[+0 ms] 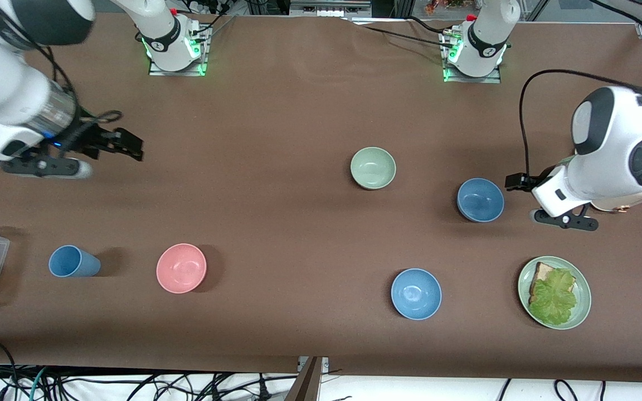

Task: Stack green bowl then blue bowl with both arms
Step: 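Retract the right gripper while the left gripper reaches the blue bowl, then grasp the light blue bowl's rim with the left gripper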

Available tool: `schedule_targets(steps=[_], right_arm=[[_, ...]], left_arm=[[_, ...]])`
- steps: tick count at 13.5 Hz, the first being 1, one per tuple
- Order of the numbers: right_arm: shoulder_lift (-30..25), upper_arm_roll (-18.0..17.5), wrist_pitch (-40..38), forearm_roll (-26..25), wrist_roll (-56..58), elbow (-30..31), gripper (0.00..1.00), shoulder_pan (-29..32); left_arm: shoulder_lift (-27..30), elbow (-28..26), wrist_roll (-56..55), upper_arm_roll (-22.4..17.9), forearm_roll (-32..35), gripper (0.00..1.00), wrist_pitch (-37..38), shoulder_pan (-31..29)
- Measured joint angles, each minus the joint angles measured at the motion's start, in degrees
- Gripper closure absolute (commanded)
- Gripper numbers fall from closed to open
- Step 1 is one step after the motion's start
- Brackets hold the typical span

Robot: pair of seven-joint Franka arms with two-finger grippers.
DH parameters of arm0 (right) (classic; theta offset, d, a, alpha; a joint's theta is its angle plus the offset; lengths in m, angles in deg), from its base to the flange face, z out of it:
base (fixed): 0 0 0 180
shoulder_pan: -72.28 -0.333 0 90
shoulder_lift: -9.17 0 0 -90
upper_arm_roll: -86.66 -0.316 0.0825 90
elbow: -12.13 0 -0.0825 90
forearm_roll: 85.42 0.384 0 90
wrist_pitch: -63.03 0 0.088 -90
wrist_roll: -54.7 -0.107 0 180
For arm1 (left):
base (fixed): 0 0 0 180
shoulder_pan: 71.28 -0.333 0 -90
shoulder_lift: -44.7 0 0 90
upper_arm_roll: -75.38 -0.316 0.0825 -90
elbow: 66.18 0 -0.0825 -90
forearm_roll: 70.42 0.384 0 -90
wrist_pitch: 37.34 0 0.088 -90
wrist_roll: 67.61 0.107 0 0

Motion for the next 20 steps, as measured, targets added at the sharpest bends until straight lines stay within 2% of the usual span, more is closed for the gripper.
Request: schedule_targets(steps=[5, 7, 8, 10, 12, 14, 20], right_arm=[[-4.6, 3.1, -4.1, 0.0, 0.4, 0.4, 0.0, 0.0], [-4.1, 4.0, -4.0, 0.0, 0.4, 1.0, 0.0, 0.0], [-3.9, 4.4, -4.0, 0.0, 0.4, 1.1, 0.0, 0.0], [-3.6, 5.0, -3.8, 0.0, 0.4, 1.1, 0.0, 0.0], [-3.5, 5.1, -3.6, 0.0, 0.4, 1.1, 0.0, 0.0], [-3.3, 5.2, -2.7, 0.0, 0.4, 1.0, 0.0, 0.0], [-2.7, 5.2, -1.1, -0.1, 0.4, 0.9, 0.0, 0.0]], left_arm=[[-1.0, -14.9, 0.3, 0.0, 0.0, 0.02, -22.0, -1.5], [-2.6, -17.5, 0.3, 0.0, 0.0, 0.08, -25.7, -2.2], [-3.3, -17.8, 0.3, 0.0, 0.0, 0.15, -26.3, -2.7], [-4.1, -17.8, 0.6, 0.0, 0.0, 0.4, -26.5, -3.4], [-5.0, -17.8, 0.8, 0.0, 0.0, 0.59, -27.2, -3.5], [-5.9, -17.8, 0.9, 0.1, 0.0, 1.0, -27.8, -3.5], [-6.4, -17.4, 1.0, 0.3, 0.0, 1.0, -28.6, -3.5]])
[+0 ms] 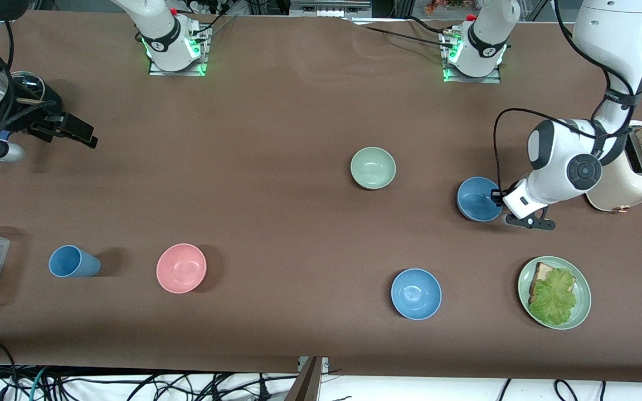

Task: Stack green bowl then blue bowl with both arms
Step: 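Grasp the light blue bowl's rim with the left gripper, then carry the blue bowl onto the green bowl with the left gripper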

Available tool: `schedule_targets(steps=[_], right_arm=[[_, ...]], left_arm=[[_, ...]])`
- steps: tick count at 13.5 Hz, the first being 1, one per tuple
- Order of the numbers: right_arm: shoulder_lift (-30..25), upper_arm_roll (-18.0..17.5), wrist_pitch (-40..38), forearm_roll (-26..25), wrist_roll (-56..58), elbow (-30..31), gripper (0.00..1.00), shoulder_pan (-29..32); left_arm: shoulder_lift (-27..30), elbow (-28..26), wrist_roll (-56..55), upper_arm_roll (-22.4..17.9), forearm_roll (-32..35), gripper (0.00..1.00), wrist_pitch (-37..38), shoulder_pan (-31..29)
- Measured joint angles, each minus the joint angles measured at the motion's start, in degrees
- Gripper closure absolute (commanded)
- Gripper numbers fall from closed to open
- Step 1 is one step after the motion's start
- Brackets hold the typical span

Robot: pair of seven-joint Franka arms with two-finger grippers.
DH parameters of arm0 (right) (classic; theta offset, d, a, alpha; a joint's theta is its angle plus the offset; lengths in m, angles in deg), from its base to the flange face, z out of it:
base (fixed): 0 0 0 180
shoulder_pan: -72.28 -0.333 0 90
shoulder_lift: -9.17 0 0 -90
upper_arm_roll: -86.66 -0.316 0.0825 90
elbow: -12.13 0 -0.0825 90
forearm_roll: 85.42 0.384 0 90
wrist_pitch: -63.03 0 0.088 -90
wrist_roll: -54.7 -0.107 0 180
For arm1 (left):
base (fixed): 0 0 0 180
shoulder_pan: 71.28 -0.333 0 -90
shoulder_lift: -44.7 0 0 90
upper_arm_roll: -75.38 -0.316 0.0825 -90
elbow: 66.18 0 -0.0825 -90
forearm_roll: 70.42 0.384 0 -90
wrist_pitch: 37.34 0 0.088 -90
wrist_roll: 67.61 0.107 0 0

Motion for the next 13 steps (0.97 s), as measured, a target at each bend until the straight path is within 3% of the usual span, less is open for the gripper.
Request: schedule_targets(steps=[3, 6, 9, 13], right_arm=[[0.0, 0.0, 0.3, 0.0, 0.0, 0.0, 0.0, 0.0], [0.0, 0.0, 0.3, 0.0, 0.0, 0.0, 0.0, 0.0], [0.0, 0.0, 0.3, 0.0, 0.0, 0.0, 0.0, 0.0], [0.0, 0.0, 0.4, 0.0, 0.0, 0.0, 0.0, 0.0]], left_arm=[[0.1, 3.3, 0.0, 0.4, -1.0, 1.0, 3.8, 0.0], [0.9, 11.8, 0.0, 3.4, -6.9, 1.0, 15.7, 0.4], [1.2, 16.4, -2.1, 9.6, -8.1, 1.0, 21.3, 1.1], [0.6, 16.0, -8.5, 17.2, -8.1, 1.0, 21.5, 5.1]])
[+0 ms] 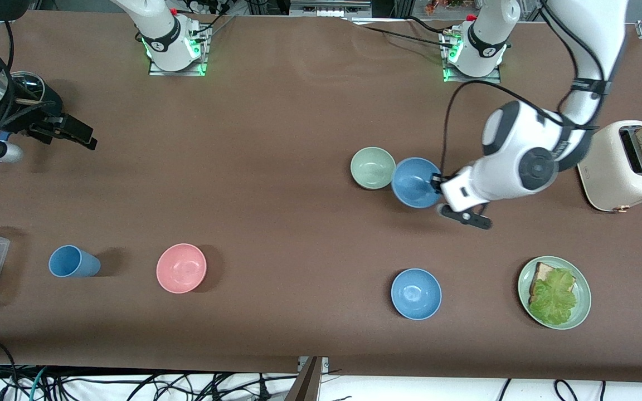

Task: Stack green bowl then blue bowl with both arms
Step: 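Carry the blue bowl onto the green bowl with the left gripper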

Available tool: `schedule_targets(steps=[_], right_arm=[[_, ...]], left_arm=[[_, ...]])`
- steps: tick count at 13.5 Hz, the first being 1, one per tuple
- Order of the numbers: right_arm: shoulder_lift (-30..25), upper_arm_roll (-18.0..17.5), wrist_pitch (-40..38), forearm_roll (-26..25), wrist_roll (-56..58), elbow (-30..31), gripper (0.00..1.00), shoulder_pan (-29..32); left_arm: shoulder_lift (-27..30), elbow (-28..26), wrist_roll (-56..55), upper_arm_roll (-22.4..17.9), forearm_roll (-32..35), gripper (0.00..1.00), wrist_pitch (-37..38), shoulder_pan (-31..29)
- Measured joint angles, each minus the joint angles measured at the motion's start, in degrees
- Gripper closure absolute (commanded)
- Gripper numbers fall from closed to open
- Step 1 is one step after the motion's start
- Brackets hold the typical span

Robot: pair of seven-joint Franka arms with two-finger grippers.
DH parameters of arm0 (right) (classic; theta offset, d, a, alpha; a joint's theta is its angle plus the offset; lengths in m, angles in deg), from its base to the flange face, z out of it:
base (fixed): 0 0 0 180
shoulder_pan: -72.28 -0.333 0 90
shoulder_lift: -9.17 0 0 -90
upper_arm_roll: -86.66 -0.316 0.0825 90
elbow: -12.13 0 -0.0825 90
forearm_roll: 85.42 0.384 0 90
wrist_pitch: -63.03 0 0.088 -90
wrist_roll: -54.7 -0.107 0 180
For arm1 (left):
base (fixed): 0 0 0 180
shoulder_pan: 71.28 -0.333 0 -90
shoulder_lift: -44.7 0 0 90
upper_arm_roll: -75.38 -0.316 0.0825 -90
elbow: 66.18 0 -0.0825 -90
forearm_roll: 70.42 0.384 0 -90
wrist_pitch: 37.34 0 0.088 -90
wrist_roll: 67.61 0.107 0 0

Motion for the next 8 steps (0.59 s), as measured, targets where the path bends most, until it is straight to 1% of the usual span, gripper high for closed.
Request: schedule_targets(steps=[3, 6, 8], right_arm=[[0.0, 0.0, 0.0, 0.0, 0.0, 0.0, 0.0, 0.0], [0.0, 0.0, 0.0, 0.0, 0.0, 0.0, 0.0, 0.0], [0.0, 0.0, 0.0, 0.0, 0.0, 0.0, 0.0, 0.0]], left_arm=[[-0.2, -3.5, -4.0, 0.2, 2.1, 1.0, -4.2, 6.0], [-0.2, -7.2, -4.8, 0.2, 3.7, 1.0, -6.7, 7.1], [-0.2, -9.8, -5.2, 0.2, 3.7, 1.0, -10.1, 7.3]])
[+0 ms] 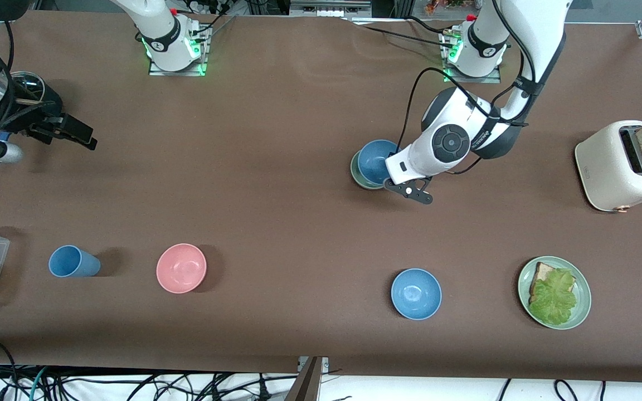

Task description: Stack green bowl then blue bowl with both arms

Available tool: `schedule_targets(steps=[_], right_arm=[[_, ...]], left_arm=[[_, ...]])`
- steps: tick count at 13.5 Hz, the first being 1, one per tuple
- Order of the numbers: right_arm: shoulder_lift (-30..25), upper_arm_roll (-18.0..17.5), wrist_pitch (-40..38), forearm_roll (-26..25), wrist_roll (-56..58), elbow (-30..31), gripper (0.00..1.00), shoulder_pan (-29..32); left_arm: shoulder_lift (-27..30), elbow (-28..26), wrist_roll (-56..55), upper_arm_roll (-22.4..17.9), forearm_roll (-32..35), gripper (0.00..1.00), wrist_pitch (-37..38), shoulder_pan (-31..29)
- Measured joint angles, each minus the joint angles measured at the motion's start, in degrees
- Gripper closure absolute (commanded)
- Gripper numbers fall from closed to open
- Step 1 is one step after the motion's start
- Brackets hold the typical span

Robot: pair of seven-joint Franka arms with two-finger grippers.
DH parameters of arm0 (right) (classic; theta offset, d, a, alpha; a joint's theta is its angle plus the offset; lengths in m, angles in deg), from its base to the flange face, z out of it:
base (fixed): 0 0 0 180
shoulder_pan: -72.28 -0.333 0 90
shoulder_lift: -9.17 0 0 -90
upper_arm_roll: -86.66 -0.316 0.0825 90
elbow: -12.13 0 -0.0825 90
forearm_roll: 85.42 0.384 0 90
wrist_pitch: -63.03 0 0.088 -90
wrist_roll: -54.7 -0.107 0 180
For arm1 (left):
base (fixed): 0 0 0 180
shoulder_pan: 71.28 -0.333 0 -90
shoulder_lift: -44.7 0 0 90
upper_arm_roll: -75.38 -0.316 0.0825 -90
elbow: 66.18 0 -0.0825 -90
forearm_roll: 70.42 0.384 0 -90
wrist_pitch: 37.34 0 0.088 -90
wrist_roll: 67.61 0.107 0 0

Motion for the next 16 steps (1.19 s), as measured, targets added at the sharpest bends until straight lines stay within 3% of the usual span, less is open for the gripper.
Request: schedule_targets(steps=[3, 4, 11, 13, 16], right_arm=[[0.0, 0.0, 0.0, 0.0, 0.0, 0.0, 0.0, 0.0], [0.0, 0.0, 0.0, 0.0, 0.0, 0.0, 0.0, 0.0], [0.0, 0.0, 0.0, 0.0, 0.0, 0.0, 0.0, 0.0], [0.0, 0.0, 0.0, 0.0, 0.0, 0.0, 0.0, 0.0], [0.0, 0.0, 0.0, 0.0, 0.0, 0.0, 0.0, 0.0]], left_arm=[[-0.3, -2.0, -3.4, 0.0, 0.1, 0.96, -3.1, 2.3], [-0.4, -2.1, -4.1, 0.0, 0.3, 0.01, -3.4, 3.0], [-0.1, -0.7, -7.1, -0.4, 0.5, 0.0, -3.2, 3.1], [1.4, 2.7, -7.2, -0.9, 0.5, 0.0, 2.5, 2.7], [4.1, 13.5, -7.3, -1.2, 0.5, 0.0, 18.2, 0.0]])
